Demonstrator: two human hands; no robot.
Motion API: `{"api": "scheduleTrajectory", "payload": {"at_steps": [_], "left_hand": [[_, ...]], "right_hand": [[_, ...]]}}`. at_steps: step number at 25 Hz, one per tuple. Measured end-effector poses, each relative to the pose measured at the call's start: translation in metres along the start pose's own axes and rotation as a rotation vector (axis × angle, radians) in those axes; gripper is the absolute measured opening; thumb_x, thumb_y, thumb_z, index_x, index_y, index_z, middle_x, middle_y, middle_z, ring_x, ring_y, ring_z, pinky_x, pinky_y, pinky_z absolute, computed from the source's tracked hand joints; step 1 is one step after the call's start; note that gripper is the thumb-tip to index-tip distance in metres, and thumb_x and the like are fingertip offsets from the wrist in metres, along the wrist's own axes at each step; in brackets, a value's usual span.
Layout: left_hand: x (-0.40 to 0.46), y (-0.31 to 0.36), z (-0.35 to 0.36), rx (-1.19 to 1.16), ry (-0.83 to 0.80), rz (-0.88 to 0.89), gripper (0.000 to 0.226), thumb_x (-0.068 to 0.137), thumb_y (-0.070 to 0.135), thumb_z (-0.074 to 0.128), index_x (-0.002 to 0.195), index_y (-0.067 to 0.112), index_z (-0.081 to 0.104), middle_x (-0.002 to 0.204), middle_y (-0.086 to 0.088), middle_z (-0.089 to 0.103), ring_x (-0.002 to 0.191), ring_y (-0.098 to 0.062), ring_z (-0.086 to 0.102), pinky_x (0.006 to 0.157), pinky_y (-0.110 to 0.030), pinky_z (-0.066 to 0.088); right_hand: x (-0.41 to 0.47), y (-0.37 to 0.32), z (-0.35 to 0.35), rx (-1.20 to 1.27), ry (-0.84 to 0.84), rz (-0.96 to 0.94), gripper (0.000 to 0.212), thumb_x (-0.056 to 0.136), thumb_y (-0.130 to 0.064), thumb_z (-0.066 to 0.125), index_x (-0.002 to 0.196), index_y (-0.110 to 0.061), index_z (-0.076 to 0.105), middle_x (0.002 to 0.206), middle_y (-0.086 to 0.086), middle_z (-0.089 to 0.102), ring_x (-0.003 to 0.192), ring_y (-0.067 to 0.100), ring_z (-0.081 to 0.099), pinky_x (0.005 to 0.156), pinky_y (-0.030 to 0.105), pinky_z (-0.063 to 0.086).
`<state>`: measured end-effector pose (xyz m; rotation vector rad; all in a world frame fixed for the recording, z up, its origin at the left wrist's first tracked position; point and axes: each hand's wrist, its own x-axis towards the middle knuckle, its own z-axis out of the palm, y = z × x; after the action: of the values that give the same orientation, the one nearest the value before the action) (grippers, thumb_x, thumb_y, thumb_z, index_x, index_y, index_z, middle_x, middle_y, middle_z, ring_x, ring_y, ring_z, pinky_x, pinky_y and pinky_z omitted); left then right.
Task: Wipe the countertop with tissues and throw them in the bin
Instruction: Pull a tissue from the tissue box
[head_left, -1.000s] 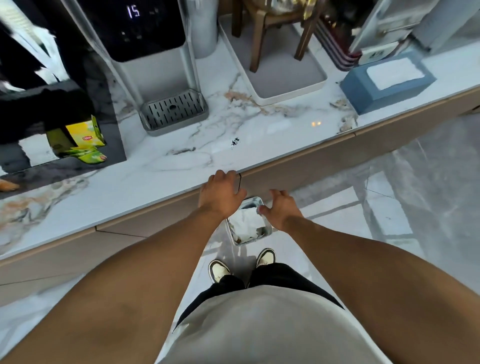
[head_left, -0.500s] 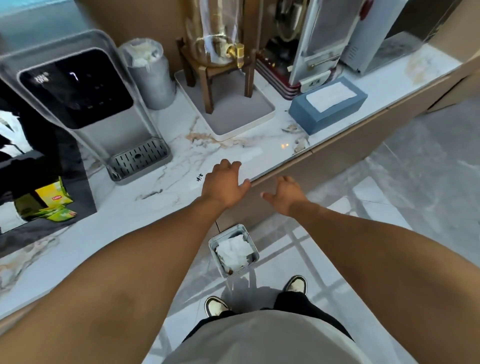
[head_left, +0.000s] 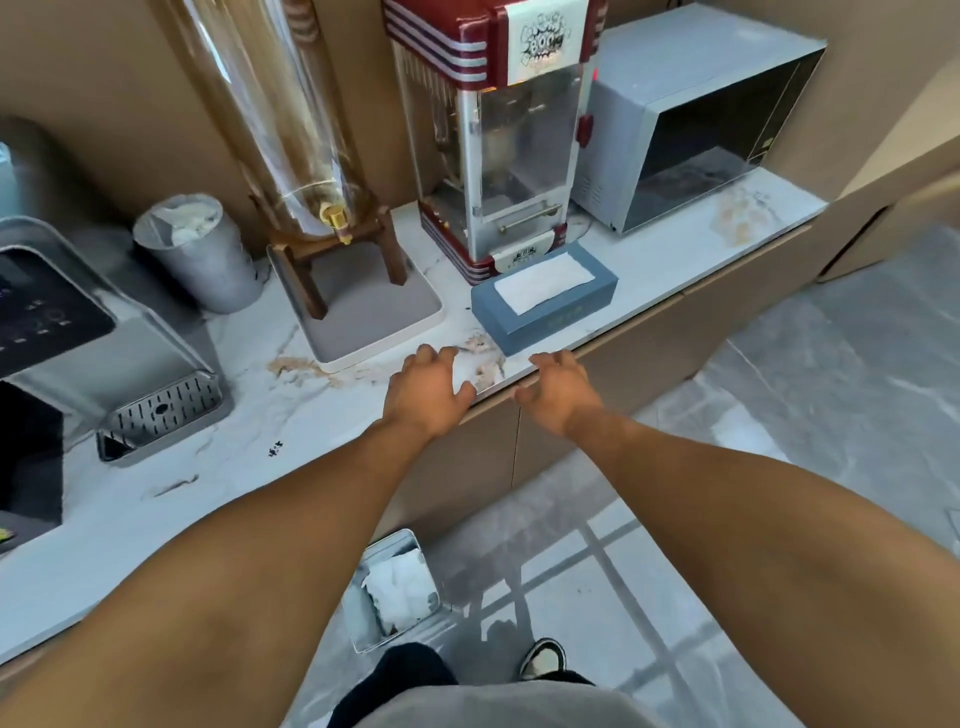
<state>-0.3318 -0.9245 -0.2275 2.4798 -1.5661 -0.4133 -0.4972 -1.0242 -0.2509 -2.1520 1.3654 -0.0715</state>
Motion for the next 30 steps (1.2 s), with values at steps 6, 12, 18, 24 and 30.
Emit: {"api": "scheduleTrajectory", "payload": {"at_steps": [6,12,18,24,30], "left_hand": [[0.045,0.042,0.009,-0.014,0.003,-0.004,0.056,0.094,0.039,0.052,0.144,0.017,0.042,0.141,-0.012,0.047,0.13,-0.032,0.045,0.103,-0.044,0.042],[0.109,0.064,0.022,-0.107,0.002,-0.01,0.049,0.094,0.033,0.054,0.138,0.013,0.045,0.136,-0.013,0.05,0.127,-0.033,0.047,0.103,-0.045,0.044],[0.191,0.054,0.024,-0.109,0.086,-0.02,0.032,0.092,0.019,0.053,0.118,0.005,0.064,0.121,-0.02,0.058,0.114,-0.038,0.053,0.096,-0.047,0.049],[0.243,0.04,0.031,-0.143,0.049,-0.03,0.03,0.096,0.024,0.051,0.116,0.009,0.068,0.122,-0.017,0.058,0.115,-0.035,0.053,0.099,-0.044,0.048],[0.263,0.029,0.042,-0.15,-0.079,0.0,0.038,0.098,0.038,0.053,0.126,0.014,0.062,0.125,-0.01,0.054,0.12,-0.029,0.051,0.102,-0.042,0.046]], "right_hand": [[0.032,0.043,-0.042,0.103,0.109,-0.026,0.048,0.095,-0.032,0.057,0.138,-0.014,0.047,0.14,0.008,0.04,0.129,0.028,0.044,0.109,0.042,0.042],[0.087,0.062,-0.062,0.106,0.191,-0.06,0.037,0.095,-0.022,0.058,0.131,-0.016,0.055,0.132,0.005,0.048,0.12,0.025,0.052,0.106,0.039,0.045],[0.178,0.067,-0.075,0.031,0.151,-0.049,0.027,0.098,-0.019,0.054,0.124,-0.016,0.059,0.129,0.006,0.051,0.113,0.027,0.057,0.1,0.035,0.049],[0.25,0.05,-0.066,-0.032,0.153,0.005,0.026,0.097,-0.022,0.055,0.123,-0.024,0.057,0.13,0.002,0.049,0.117,0.024,0.055,0.098,0.036,0.049],[0.29,0.057,-0.065,-0.151,0.05,0.017,0.042,0.097,-0.029,0.053,0.138,-0.031,0.044,0.138,0.006,0.035,0.127,0.029,0.043,0.105,0.044,0.046]]}}
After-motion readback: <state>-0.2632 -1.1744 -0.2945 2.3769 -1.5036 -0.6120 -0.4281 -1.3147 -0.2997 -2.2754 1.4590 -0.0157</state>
